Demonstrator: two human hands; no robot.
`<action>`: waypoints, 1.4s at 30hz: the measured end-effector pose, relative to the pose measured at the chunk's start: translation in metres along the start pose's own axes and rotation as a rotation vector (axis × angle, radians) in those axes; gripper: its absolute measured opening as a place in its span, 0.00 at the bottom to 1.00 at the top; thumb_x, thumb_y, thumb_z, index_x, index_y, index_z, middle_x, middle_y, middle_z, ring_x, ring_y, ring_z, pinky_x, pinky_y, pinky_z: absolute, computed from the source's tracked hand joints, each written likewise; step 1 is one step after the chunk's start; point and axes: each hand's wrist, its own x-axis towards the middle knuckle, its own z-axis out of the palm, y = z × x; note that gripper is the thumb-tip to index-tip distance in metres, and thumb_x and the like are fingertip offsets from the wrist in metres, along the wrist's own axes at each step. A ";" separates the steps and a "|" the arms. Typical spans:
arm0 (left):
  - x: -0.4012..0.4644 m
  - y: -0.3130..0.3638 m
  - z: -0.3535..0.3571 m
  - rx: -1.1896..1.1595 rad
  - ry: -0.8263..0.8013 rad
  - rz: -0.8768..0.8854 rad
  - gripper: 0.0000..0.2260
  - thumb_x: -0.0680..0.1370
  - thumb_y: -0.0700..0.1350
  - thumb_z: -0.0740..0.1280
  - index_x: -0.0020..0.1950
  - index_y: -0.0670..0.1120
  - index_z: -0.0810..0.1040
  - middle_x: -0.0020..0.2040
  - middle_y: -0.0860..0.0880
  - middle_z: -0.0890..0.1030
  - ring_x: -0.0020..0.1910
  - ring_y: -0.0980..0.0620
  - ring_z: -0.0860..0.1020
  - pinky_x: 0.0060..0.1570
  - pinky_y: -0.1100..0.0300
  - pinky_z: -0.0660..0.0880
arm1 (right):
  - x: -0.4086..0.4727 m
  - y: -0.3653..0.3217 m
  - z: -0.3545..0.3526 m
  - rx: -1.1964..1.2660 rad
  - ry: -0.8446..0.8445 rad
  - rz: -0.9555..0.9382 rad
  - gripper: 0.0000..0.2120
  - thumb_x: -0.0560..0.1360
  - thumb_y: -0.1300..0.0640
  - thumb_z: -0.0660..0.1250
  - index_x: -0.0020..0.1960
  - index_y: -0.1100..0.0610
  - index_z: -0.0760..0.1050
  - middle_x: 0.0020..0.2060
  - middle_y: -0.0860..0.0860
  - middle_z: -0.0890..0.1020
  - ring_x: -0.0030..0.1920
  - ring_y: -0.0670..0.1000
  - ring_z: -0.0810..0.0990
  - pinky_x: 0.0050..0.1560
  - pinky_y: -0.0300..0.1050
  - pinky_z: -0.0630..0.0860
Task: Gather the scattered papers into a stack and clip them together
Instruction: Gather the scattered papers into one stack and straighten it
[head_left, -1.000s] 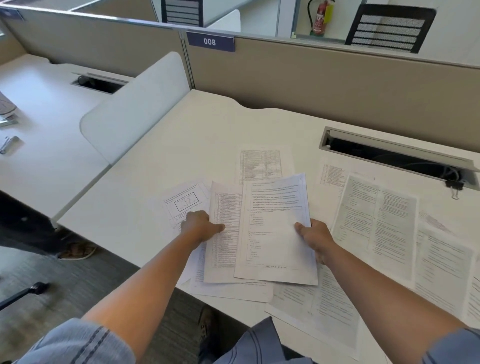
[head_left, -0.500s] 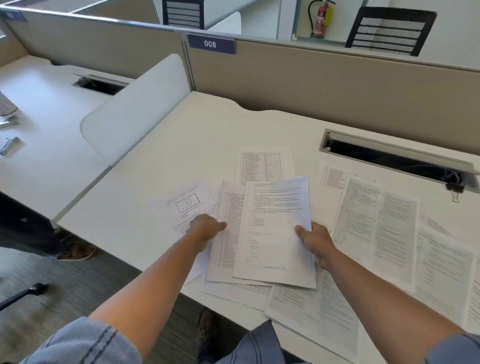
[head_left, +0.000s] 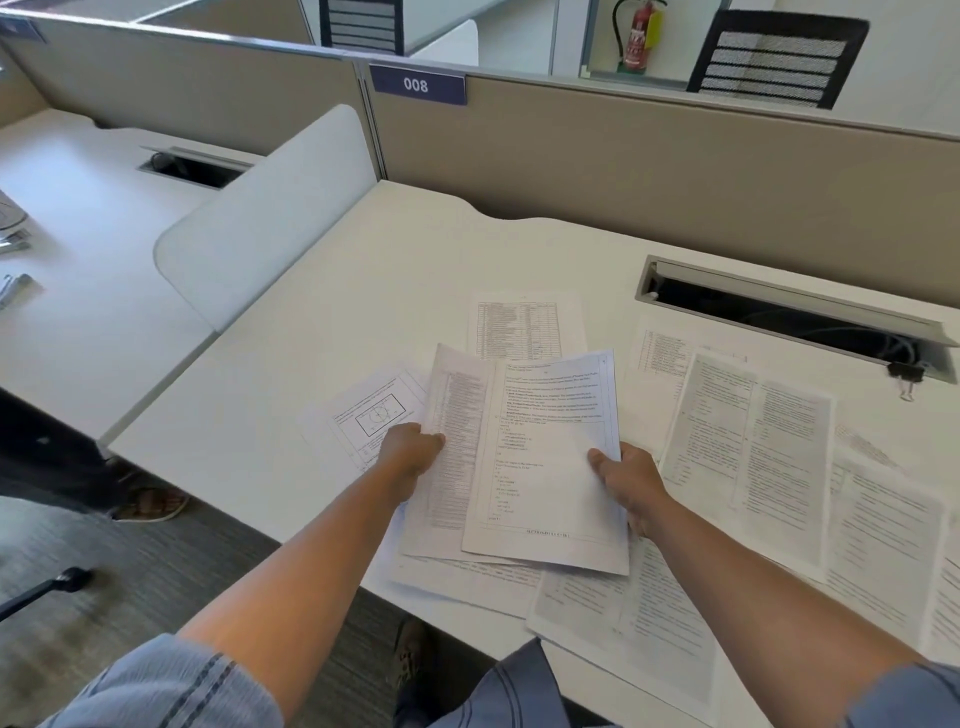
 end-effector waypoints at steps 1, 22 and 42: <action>0.001 -0.001 -0.002 -0.034 0.060 0.009 0.06 0.81 0.40 0.66 0.57 0.41 0.79 0.51 0.44 0.82 0.48 0.44 0.80 0.47 0.53 0.76 | 0.000 0.001 0.000 0.002 -0.001 -0.003 0.16 0.82 0.52 0.67 0.68 0.57 0.78 0.58 0.54 0.84 0.56 0.58 0.82 0.60 0.53 0.79; 0.011 -0.019 -0.027 -0.148 0.463 -0.327 0.26 0.72 0.43 0.69 0.71 0.46 0.73 0.67 0.43 0.59 0.59 0.40 0.69 0.62 0.47 0.75 | 0.004 0.006 -0.001 0.057 -0.003 -0.013 0.16 0.81 0.53 0.68 0.67 0.55 0.78 0.58 0.53 0.84 0.56 0.58 0.83 0.62 0.58 0.79; -0.008 -0.012 -0.026 -0.110 0.486 -0.112 0.11 0.73 0.33 0.64 0.54 0.42 0.76 0.57 0.41 0.80 0.45 0.42 0.78 0.44 0.54 0.78 | 0.005 0.007 -0.002 0.079 -0.007 -0.008 0.17 0.81 0.52 0.68 0.68 0.55 0.78 0.59 0.53 0.84 0.57 0.58 0.83 0.62 0.59 0.80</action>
